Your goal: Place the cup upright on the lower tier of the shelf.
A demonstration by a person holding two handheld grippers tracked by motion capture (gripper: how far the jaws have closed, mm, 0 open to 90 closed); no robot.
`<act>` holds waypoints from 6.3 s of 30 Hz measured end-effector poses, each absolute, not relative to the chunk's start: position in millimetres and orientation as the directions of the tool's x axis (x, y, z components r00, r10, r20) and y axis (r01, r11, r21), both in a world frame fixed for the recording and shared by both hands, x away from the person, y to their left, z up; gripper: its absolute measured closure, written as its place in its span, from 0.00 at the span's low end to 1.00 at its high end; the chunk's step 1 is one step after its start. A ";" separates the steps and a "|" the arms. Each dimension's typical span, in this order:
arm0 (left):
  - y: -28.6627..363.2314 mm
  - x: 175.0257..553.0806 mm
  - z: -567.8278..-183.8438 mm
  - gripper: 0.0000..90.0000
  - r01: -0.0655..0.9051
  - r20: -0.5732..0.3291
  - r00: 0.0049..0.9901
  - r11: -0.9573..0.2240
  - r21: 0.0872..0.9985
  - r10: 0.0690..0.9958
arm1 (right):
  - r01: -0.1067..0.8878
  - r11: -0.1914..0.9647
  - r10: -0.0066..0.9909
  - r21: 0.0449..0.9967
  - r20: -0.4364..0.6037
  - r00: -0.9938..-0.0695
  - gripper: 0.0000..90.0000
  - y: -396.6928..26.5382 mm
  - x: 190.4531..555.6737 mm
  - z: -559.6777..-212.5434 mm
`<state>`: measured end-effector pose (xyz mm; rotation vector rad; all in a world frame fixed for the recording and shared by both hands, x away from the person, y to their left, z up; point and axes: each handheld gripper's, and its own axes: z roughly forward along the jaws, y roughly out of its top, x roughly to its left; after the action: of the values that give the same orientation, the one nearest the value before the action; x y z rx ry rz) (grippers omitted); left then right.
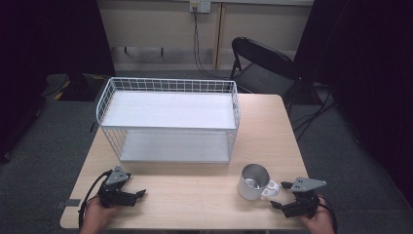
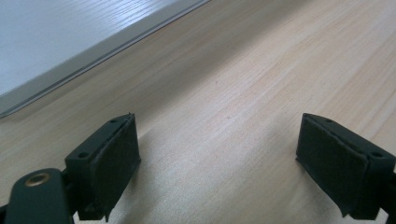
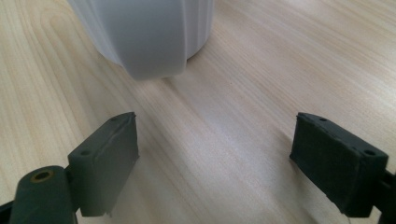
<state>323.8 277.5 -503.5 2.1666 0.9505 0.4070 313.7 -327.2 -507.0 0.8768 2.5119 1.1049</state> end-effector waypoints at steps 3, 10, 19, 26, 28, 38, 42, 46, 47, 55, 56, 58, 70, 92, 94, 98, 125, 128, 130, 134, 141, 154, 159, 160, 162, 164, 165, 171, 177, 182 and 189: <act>277.5 323.8 -503.5 0.14 0.507 -0.002 0.677 -0.464 0.726 0.736 | 0.423 0.529 0.621 0.736 0.005 -0.784 0.15 -327.3 313.7 -506.9; 277.5 323.7 -503.4 0.14 0.507 -0.001 0.677 -0.465 0.726 0.736 | 0.424 0.528 0.622 0.736 0.004 -0.783 0.15 -327.3 313.7 -506.9; 277.4 323.7 -503.5 0.14 0.508 -0.002 0.676 -0.463 0.726 0.737 | 0.444 0.507 0.634 0.739 0.029 -0.773 0.18 -326.3 310.8 -505.5; 277.4 323.6 -503.5 0.14 0.508 -0.002 0.675 -0.463 0.726 0.738 | 0.438 0.504 0.625 0.744 0.035 -0.780 0.21 -328.9 309.8 -492.1; 277.3 323.6 -503.5 0.14 0.508 -0.003 0.675 -0.463 0.726 0.738 | 0.432 0.498 0.625 0.752 0.034 -0.780 0.22 -330.3 310.0 -487.2; 277.4 323.6 -503.5 0.14 0.508 -0.003 0.675 -0.463 0.726 0.738 | 0.394 0.487 0.582 0.779 0.047 -0.812 0.30 -320.4 310.5 -463.8; 277.4 323.6 -503.5 0.14 0.508 -0.003 0.675 -0.463 0.726 0.738 | 0.395 0.482 0.574 0.782 0.058 -0.817 0.35 -316.8 312.2 -459.1; 277.4 323.6 -503.5 0.14 0.508 -0.002 0.675 -0.463 0.726 0.738 | 0.395 0.468 0.563 0.791 0.078 -0.823 0.41 -315.3 313.8 -455.7; 277.4 323.6 -503.5 0.14 0.508 -0.003 0.675 -0.463 0.726 0.738 | 0.397 0.467 0.559 0.790 0.084 -0.825 0.43 -314.8 314.3 -455.0; 277.4 323.7 -503.5 0.14 0.508 -0.002 0.675 -0.463 0.726 0.737 | 0.395 0.473 0.541 0.787 0.094 -0.836 0.51 -310.7 316.9 -451.4; 277.4 323.7 -503.4 0.14 0.508 -0.002 0.676 -0.464 0.726 0.737 | 0.395 0.473 0.538 0.787 0.098 -0.838 0.52 -310.1 317.1 -451.0; 277.4 323.6 -503.5 0.14 0.508 -0.002 0.675 -0.463 0.726 0.738 | 0.395 0.478 0.532 0.785 0.099 -0.841 0.53 -308.9 317.6 -450.4; 277.4 323.7 -503.5 0.14 0.508 -0.002 0.675 -0.463 0.726 0.737 | 0.382 0.519 0.517 0.765 0.075 -0.853 0.73 -301.0 319.5 -448.8; 277.4 323.7 -503.5 0.14 0.508 -0.003 0.675 -0.463 0.726 0.737 | 0.362 0.497 0.521 0.788 0.063 -0.852 0.79 -300.9 312.2 -452.6; 277.4 323.6 -503.5 0.14 0.509 -0.003 0.675 -0.463 0.726 0.738 | 0.358 0.495 0.523 0.792 0.058 -0.851 0.79 -301.0 311.4 -452.9; 277.4 323.7 -503.5 0.14 0.508 -0.003 0.675 -0.463 0.726 0.737 | 0.356 0.489 0.526 0.796 0.056 -0.848 0.79 -300.9 310.6 -452.4; 276.9 323.7 -503.8 0.13 0.510 -0.009 0.678 -0.461 0.726 0.735 | 0.345 0.455 0.512 0.821 0.076 -0.856 0.79 -280.2 323.7 -434.1; 276.7 323.6 -503.9 0.13 0.512 -0.012 0.677 -0.460 0.726 0.736 | 0.341 0.460 0.502 0.820 0.076 -0.861 0.79 -275.2 326.0 -432.7; 276.3 323.4 -504.1 0.13 0.515 -0.017 0.676 -0.456 0.726 0.736 | 0.338 0.465 0.499 0.819 0.073 -0.864 0.79 -272.2 327.2 -431.8; 276.1 323.5 -504.1 0.12 0.515 -0.019 0.679 -0.458 0.724 0.734 | 0.334 0.468 0.488 0.818 0.076 -0.870 0.79 -266.1 329.5 -429.4; 275.9 323.6 -504.2 0.11 0.516 -0.020 0.681 -0.460 0.723 0.732 | 0.322 0.489 0.458 0.810 0.075 -0.886 0.79 -252.8 331.3 -425.8; 275.7 323.6 -504.2 0.11 0.516 -0.020 0.682 -0.461 0.722 0.731 | 0.313 0.484 0.439 0.817 0.083 -0.895 0.79 -234.1 336.6 -419.2; 275.7 323.6 -504.2 0.10 0.516 -0.020 0.683 -0.462 0.722 0.731 | 0.311 0.486 0.434 0.817 0.084 -0.897 0.79 -227.6 338.1 -418.2; 275.6 323.6 -504.2 0.10 0.515 -0.020 0.683 -0.462 0.722 0.731 | 0.311 0.486 0.430 0.817 0.086 -0.899 0.79 -226.1 338.5 -418.1; 275.5 323.7 -504.3 0.10 0.515 -0.019 0.683 -0.462 0.722 0.730 | 0.313 0.478 0.426 0.821 0.095 -0.900 0.79 -221.4 340.0 -417.7; 275.5 323.7 -504.2 0.10 0.515 -0.019 0.683 -0.463 0.722 0.730 | 0.313 0.477 0.425 0.822 0.096 -0.900 0.79 -219.0 340.8 -417.1; 275.5 323.7 -504.3 0.10 0.515 -0.019 0.683 -0.463 0.721 0.730 | 0.312 0.476 0.424 0.822 0.096 -0.901 0.79 -217.6 341.1 -416.7; 275.3 323.8 -504.3 0.09 0.514 -0.019 0.685 -0.464 0.721 0.729 | 0.303 0.472 0.413 0.828 0.097 -0.906 0.79 -206.9 343.9 -413.3; 275.4 324.1 -504.1 0.09 0.510 -0.014 0.688 -0.470 0.721 0.726 | 0.294 0.478 0.402 0.828 0.091 -0.911 0.79 -198.1 345.8 -410.4; 275.2 323.9 -504.3 0.09 0.513 -0.018 0.687 -0.468 0.720 0.726 | 0.292 0.476 0.403 0.830 0.089 -0.911 0.79 -192.9 348.0 -407.9; 275.2 324.0 -504.3 0.09 0.512 -0.017 0.688 -0.468 0.720 0.726 | 0.288 0.476 0.401 0.831 0.086 -0.912 0.79 -185.0 350.9 -406.6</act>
<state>324.0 275.2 -504.3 2.1733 0.9445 0.3790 350.9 -185.0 -406.6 0.6081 2.5935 1.4256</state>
